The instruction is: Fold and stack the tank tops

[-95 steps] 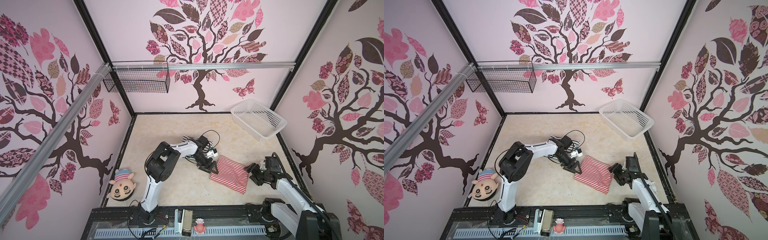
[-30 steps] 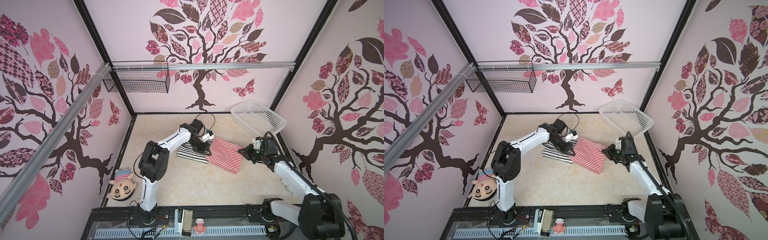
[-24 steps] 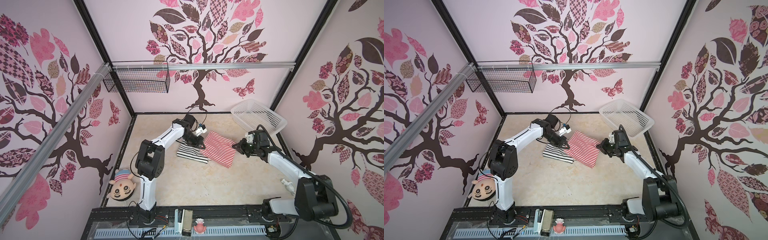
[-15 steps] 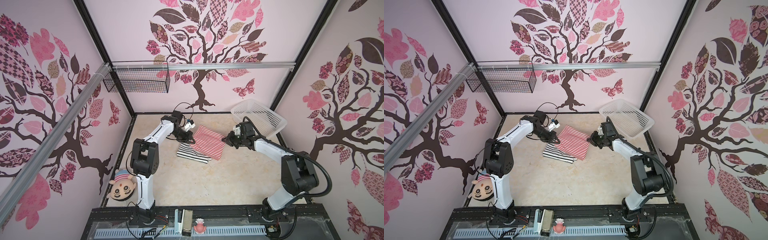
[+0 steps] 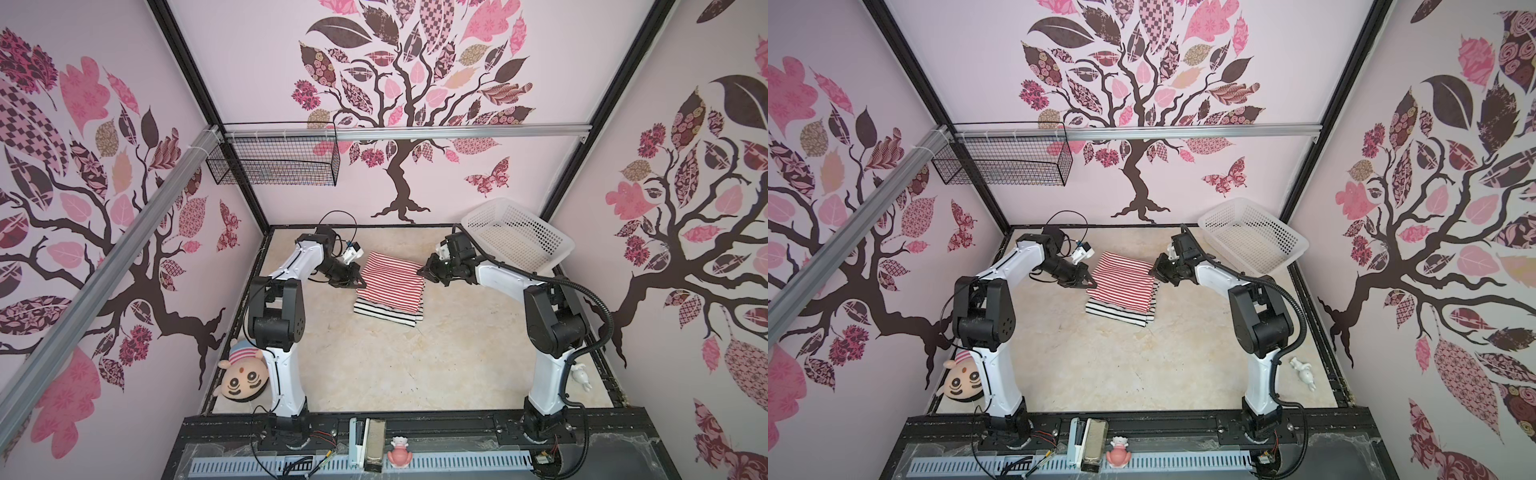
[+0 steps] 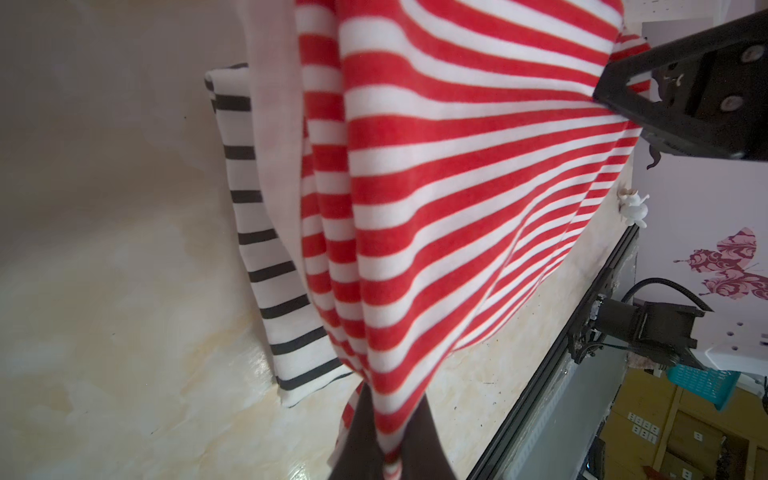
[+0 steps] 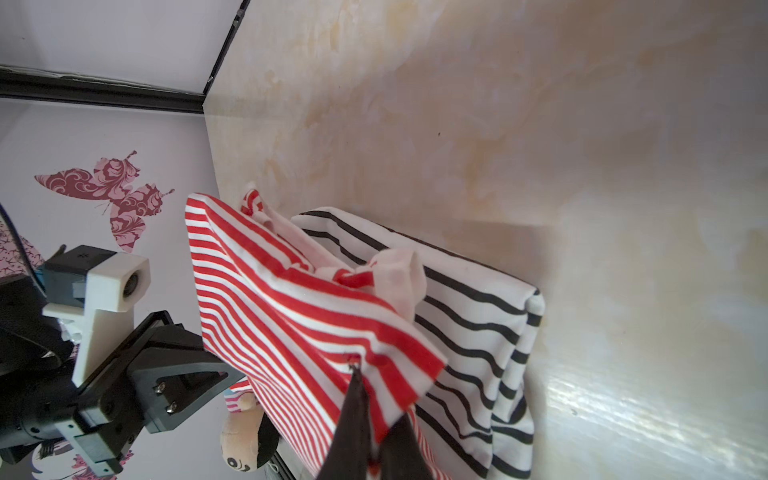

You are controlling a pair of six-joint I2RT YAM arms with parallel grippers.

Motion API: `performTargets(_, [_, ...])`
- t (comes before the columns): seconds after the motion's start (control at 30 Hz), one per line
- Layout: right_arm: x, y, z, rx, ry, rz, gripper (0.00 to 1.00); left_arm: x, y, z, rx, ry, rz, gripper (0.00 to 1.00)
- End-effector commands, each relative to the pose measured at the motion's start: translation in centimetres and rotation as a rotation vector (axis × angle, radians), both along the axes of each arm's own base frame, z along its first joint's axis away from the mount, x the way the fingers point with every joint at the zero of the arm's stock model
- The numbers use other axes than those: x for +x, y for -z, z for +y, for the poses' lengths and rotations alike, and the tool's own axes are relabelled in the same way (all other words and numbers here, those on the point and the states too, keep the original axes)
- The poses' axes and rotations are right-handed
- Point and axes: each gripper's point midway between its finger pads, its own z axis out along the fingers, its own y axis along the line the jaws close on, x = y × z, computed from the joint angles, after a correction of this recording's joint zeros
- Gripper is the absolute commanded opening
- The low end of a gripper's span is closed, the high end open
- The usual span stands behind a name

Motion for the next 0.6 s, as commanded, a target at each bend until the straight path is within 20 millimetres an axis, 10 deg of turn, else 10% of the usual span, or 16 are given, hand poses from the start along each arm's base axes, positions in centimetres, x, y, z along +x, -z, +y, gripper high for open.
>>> performTargets(0.0, [0.1, 0.3, -0.1, -0.039, 0.004, 0.011, 0.0, -1.2, -1.5, 0.1, -0.018, 0.027, -0.029, 0.04])
performTargets(0.57, [-2.2, 1.0, -1.0, -0.089, 0.011, 0.026, 0.0, -2.2, 0.5, 0.3, -0.017, 0.038, 0.021, 0.04])
